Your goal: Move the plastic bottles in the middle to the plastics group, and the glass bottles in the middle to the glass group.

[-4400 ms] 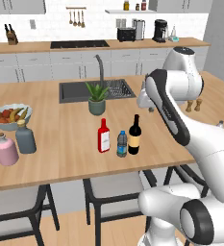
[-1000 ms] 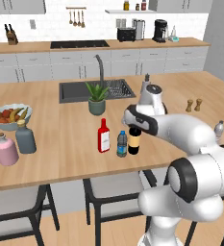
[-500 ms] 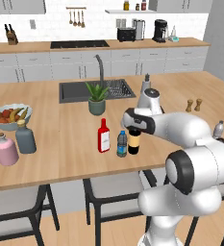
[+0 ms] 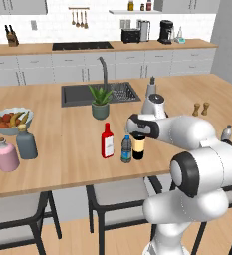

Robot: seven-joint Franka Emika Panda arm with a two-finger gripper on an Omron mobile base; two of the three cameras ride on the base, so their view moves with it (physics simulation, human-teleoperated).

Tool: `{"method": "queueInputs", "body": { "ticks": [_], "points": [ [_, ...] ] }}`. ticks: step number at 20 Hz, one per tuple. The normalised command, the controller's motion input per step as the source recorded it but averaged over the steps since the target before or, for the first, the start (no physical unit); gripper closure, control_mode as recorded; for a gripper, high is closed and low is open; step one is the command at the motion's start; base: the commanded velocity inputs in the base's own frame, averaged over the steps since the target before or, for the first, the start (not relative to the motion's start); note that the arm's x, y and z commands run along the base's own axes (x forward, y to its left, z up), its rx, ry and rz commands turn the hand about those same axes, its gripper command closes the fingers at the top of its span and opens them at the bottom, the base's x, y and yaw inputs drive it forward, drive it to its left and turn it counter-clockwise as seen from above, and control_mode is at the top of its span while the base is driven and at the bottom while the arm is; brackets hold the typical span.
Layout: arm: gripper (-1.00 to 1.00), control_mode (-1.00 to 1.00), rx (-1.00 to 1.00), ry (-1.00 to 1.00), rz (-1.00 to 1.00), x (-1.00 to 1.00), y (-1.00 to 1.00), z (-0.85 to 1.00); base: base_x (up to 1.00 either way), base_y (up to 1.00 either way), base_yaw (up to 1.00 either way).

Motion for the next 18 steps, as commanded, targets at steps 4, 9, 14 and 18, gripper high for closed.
{"method": "queueInputs", "body": {
  "ticks": [4, 9, 14, 18],
  "points": [
    [-1.0, -1.0, 0.0, 0.0, 0.0, 0.0, 0.0, 0.0, 0.0, 0.0, 0.0],
    [-1.0, -1.0, 0.0, -0.05, 0.0, 0.0, 0.0, 0.0, 0.0, 0.0, 0.0],
    [-1.0, -1.0, 0.0, -0.1, 0.0, 0.0, 0.0, 0.0, 0.0, 0.0, 0.0],
    [-1.0, -1.0, 0.0, -0.11, 0.0, 0.0, 0.0, 0.0, 0.0, 0.0, 0.0]
  ]
}}
